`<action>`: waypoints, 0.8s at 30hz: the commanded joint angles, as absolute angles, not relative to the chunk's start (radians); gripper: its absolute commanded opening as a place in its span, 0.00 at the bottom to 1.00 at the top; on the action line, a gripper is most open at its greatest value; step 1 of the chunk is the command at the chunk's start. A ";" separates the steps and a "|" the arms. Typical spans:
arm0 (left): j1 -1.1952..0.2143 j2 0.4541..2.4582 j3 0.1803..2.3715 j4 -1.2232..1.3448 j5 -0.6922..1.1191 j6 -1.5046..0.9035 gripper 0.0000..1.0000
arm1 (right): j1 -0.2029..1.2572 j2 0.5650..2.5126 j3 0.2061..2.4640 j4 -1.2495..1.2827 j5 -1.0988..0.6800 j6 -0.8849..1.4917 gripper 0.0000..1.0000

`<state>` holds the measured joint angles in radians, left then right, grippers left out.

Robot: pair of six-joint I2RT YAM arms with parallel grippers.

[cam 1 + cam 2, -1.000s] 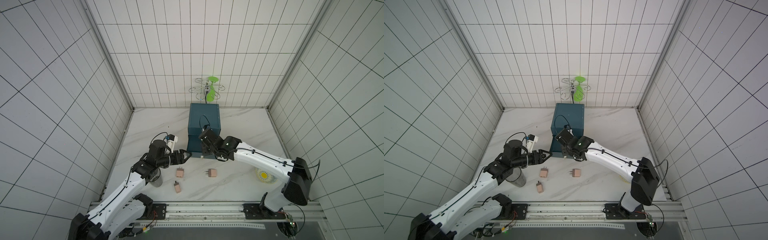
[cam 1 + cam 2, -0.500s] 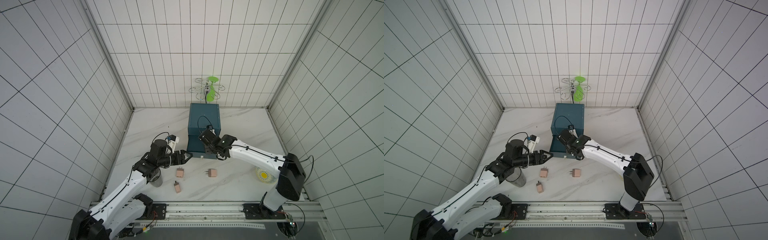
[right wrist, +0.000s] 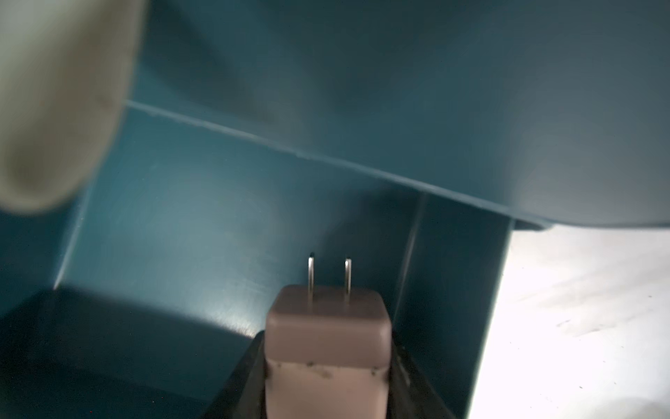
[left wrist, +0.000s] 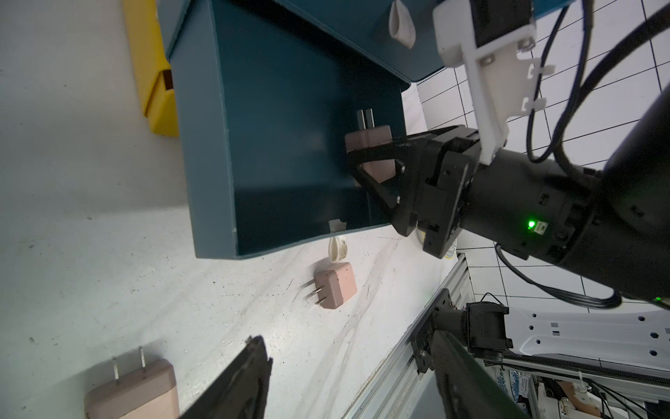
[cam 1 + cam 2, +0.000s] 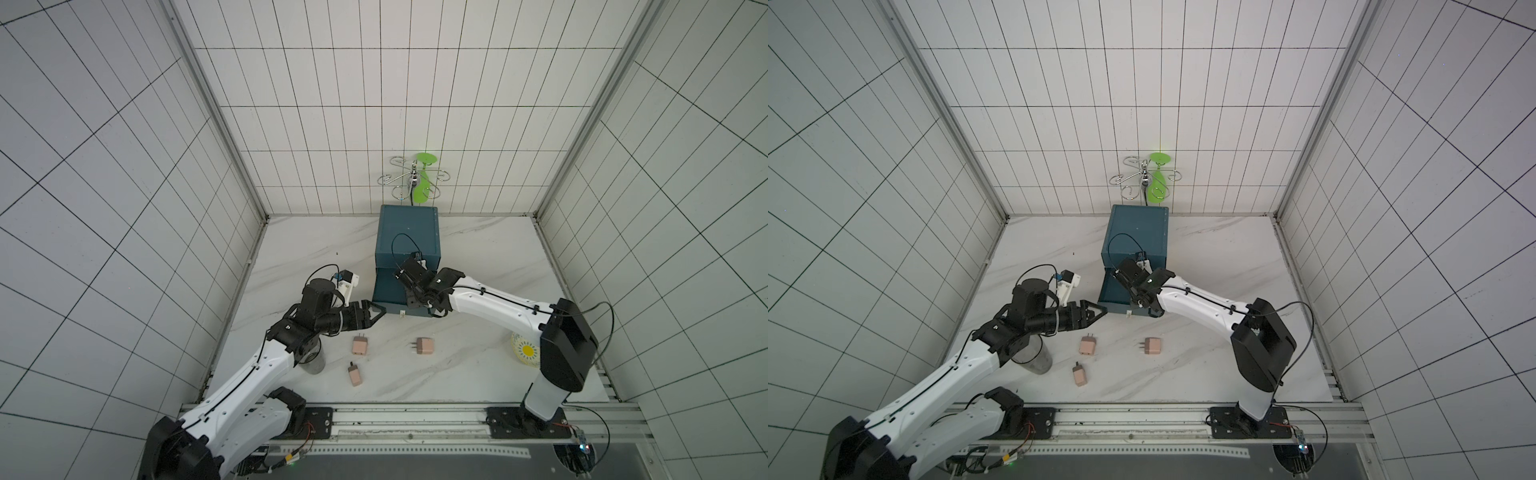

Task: Place the plugs into the drawer by color
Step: Place the plug in the drawer, then pick up the plug from the center of the board.

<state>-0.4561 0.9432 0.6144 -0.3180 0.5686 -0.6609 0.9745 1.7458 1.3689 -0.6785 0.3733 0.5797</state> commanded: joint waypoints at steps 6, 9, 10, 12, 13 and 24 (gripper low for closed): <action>-0.453 0.973 0.623 -0.307 0.592 -0.639 0.73 | 0.954 1.805 1.406 -0.727 0.326 0.572 0.49; -0.453 0.978 0.625 -0.305 0.595 -0.640 0.73 | 0.953 1.795 1.393 -0.728 0.324 0.577 0.52; -0.453 0.976 0.625 -0.306 0.595 -0.640 0.73 | 0.953 1.792 1.393 -0.727 0.325 0.577 0.54; -0.453 0.970 0.626 -0.310 0.588 -0.639 0.73 | 0.953 1.783 1.394 -0.754 0.327 0.575 0.55; -0.452 0.967 0.627 -0.313 0.584 -0.640 0.73 | 0.954 1.781 1.394 -0.755 0.328 0.574 0.56; -0.598 0.934 0.722 -0.590 0.255 -0.602 0.70 | 0.988 1.595 1.373 -0.716 0.321 0.503 0.58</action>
<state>-0.5266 0.9646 0.6647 -0.4660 0.4351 -0.6342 0.9707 1.6970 1.3937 -0.7105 0.3248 0.5434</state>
